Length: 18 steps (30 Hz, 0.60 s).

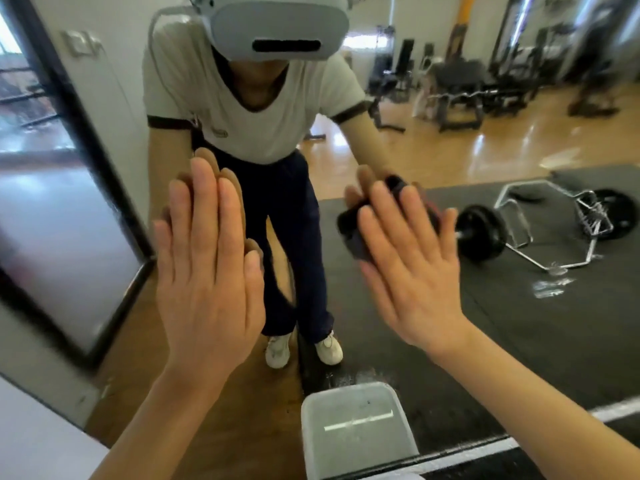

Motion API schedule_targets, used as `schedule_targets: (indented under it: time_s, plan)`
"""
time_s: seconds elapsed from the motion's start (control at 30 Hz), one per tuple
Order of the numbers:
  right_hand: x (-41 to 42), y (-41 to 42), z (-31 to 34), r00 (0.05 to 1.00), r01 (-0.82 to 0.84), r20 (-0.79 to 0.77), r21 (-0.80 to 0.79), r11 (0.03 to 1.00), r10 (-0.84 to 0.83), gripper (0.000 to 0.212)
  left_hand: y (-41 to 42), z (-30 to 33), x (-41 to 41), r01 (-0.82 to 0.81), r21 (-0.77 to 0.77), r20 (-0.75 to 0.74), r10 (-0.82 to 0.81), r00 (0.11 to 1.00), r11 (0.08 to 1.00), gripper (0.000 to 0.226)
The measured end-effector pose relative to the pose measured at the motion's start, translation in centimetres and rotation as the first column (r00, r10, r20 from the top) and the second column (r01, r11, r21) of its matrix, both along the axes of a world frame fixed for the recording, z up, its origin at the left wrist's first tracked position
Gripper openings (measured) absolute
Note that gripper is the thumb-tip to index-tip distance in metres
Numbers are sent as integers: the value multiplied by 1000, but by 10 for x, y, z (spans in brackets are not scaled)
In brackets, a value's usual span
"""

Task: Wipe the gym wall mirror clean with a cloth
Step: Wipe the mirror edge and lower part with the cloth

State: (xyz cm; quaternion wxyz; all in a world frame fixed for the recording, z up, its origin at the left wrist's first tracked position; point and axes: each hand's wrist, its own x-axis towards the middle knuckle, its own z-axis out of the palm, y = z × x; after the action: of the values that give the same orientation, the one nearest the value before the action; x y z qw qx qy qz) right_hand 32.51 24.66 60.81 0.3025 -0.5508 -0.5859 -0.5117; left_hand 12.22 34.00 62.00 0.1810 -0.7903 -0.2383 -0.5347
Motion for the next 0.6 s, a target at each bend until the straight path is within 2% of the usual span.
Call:
schedule_targets:
  time_s: [0.03, 0.1, 0.17, 0.2, 0.23, 0.3, 0.37, 0.4, 0.43, 0.5, 0.6]
  plan:
    - [12, -9, 4, 986, 18, -164, 54, 998, -9, 59, -1, 1, 0, 2, -6, -3, -2, 1000, 1000, 64]
    - [16, -13, 7, 881, 70, -472, 215, 974, 41, 57, 0, 2, 1, -3, -9, -12, 3, 1000, 1000, 65]
    - [-12, 1, 13, 792, 116, -606, 271, 956, 76, 60, -1, 1, 1, -19, -5, -14, 19, 1000, 1000, 64]
    - [-31, 11, 13, 807, 89, -587, 226, 970, 63, 61, -1, 0, 1, -22, -6, -8, 22, 1000, 1000, 63]
    - [-51, 20, 12, 865, 41, -500, 148, 988, 39, 63, -2, 0, 1, -21, -12, -3, 21, 1000, 1000, 62]
    - [-75, 28, 3, 979, -23, -200, -2, 1000, 22, 68, -2, 2, 0, -12, -29, 2, 12, 1000, 999, 59]
    - [-63, 21, 6, 999, -40, 6, -72, 997, 40, 68, -3, 3, -1, -5, -42, 6, 5, 1000, 999, 57]
    - [-47, 15, 9, 999, -30, 29, -70, 997, 32, 68, -3, 2, -2, -5, -46, 10, 6, 1000, 999, 58]
    - [-29, 6, 14, 1000, -22, -23, -46, 999, 21, 65, -3, 2, -3, -5, -48, 10, 6, 1000, 999, 60]
    - [8, -14, 20, 961, -14, -275, 77, 997, 35, 54, -3, 2, -3, -2, -43, 2, 2, 1000, 999, 66]
    - [31, -22, 25, 785, 124, -613, 291, 949, 86, 54, -1, 0, 0, 1, -12, 0, -1, 1000, 1000, 69]
